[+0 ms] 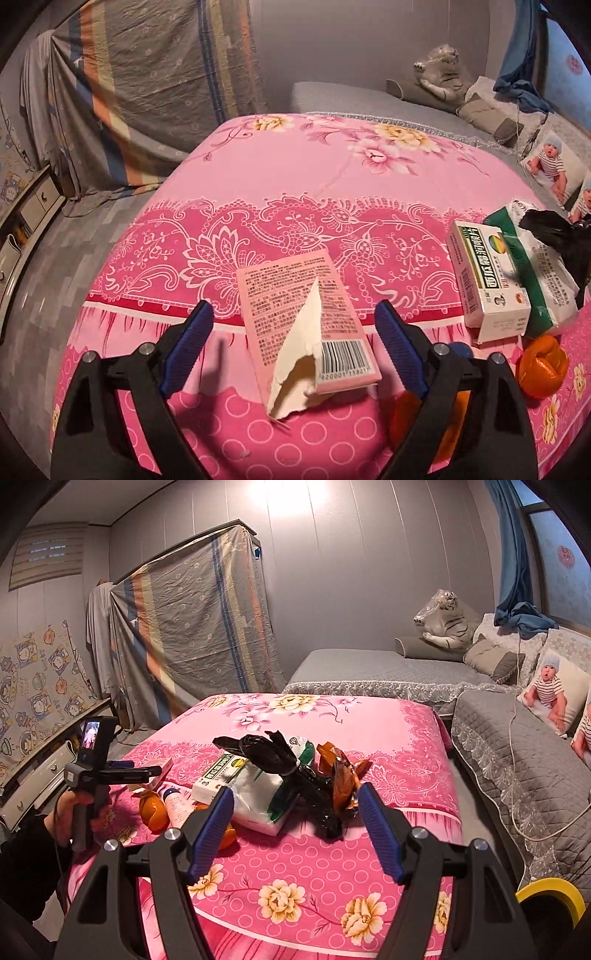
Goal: Collect trash
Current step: 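Return to the bed and grasp the pink box with the left gripper, then lift the pink box with the left gripper while the right gripper grasps a black bag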
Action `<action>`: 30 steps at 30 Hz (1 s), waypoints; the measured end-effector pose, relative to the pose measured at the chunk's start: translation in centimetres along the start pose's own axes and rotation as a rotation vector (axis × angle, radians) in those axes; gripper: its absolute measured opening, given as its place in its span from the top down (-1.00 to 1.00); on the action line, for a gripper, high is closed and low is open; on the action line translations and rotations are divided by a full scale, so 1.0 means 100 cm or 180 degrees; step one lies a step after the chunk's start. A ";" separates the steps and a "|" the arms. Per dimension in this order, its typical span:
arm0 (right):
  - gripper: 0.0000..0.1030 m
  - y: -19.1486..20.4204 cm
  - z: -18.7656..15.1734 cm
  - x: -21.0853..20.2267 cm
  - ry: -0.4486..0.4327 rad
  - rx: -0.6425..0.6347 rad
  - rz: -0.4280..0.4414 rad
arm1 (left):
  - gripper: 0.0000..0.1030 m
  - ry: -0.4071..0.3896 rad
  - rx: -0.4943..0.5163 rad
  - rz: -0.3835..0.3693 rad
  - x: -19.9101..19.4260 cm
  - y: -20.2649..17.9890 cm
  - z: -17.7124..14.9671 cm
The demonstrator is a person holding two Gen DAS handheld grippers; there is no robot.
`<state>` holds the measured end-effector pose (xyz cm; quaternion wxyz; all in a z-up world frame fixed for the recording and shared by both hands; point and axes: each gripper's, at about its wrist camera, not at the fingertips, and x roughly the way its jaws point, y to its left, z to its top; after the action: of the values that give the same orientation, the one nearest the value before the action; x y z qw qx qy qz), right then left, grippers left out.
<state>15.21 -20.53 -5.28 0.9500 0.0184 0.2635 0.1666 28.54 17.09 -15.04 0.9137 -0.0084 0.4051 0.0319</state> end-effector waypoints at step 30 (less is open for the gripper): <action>-0.28 0.058 0.027 0.122 0.0298 -0.1010 -0.0215 | -0.08 -0.0668 0.0005 -0.0507 -0.123 -0.018 -0.023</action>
<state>24.65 -10.97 -8.29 0.9327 -0.1485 0.2783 0.1749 18.73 14.61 -7.54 0.9507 -0.0364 0.3054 -0.0405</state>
